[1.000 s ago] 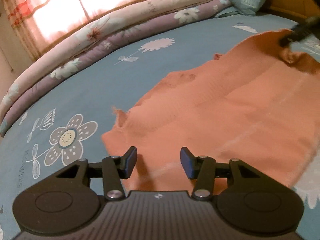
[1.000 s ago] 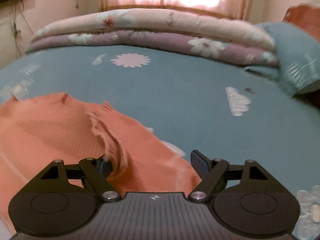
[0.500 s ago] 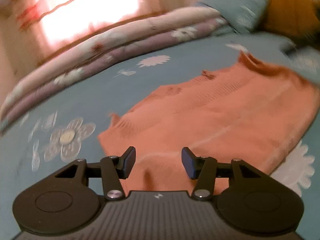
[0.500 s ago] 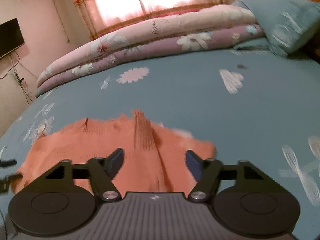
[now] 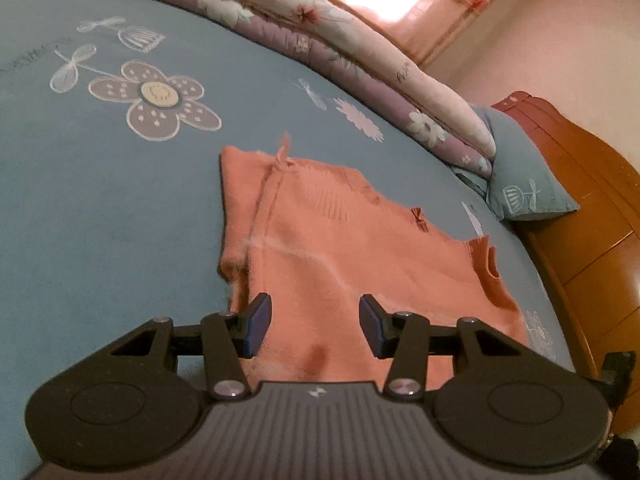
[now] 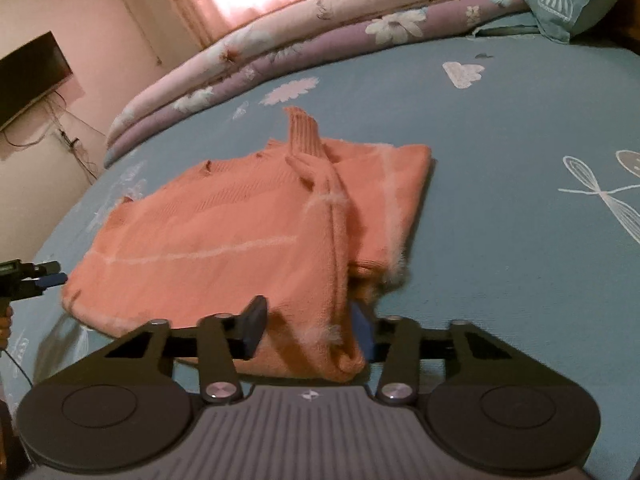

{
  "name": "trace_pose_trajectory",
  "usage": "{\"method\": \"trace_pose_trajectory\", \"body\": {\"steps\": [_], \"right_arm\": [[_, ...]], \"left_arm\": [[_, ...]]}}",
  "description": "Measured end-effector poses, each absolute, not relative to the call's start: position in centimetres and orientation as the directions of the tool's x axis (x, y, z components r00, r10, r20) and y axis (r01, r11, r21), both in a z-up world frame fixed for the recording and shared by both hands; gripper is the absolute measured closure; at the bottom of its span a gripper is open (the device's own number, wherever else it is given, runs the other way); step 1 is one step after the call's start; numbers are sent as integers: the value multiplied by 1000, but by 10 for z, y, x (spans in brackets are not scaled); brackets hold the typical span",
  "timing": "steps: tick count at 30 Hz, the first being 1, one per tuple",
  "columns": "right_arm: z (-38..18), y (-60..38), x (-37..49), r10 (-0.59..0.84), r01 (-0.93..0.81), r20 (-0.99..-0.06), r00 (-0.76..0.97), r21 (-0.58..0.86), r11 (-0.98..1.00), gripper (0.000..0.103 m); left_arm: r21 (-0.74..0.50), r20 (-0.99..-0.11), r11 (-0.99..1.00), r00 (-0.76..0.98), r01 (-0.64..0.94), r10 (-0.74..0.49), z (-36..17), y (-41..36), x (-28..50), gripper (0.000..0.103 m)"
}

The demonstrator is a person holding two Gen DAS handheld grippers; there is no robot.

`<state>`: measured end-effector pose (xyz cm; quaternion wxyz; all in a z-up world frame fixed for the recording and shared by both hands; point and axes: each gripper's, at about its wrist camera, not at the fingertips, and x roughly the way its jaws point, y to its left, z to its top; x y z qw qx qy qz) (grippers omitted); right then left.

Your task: Fold clothes

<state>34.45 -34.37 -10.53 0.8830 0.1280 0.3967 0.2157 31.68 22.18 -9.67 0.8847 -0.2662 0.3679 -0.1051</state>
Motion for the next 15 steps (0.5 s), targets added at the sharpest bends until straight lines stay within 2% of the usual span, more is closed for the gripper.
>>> {"method": "trace_pose_trajectory", "body": {"steps": [2,3,7,12,14,15], "right_arm": [[-109,-345,348,496,-282,-649,577,411,867,78],[-110,-345,348,499,-285,-647,577,413,865,79],[-115,-349,345,520,-292,-639,567,435,852,78],[-118,-353,340,521,-281,-636,569,445,850,74],[-117,-350,339,515,-289,-639,571,432,855,71],[-117,-349,338,512,-292,-641,571,424,857,71]], "left_arm": [[-561,-605,828,680,6,-415,-102,221,319,56],[-551,-614,835,673,9,-413,-103,219,319,56],[-512,-628,858,659,51,-414,-104,215,312,55],[-419,-634,906,697,56,-336,-97,210,307,54],[-318,-622,943,730,93,-282,-87,201,300,49],[-283,-617,952,738,115,-273,-83,198,298,42]]}}
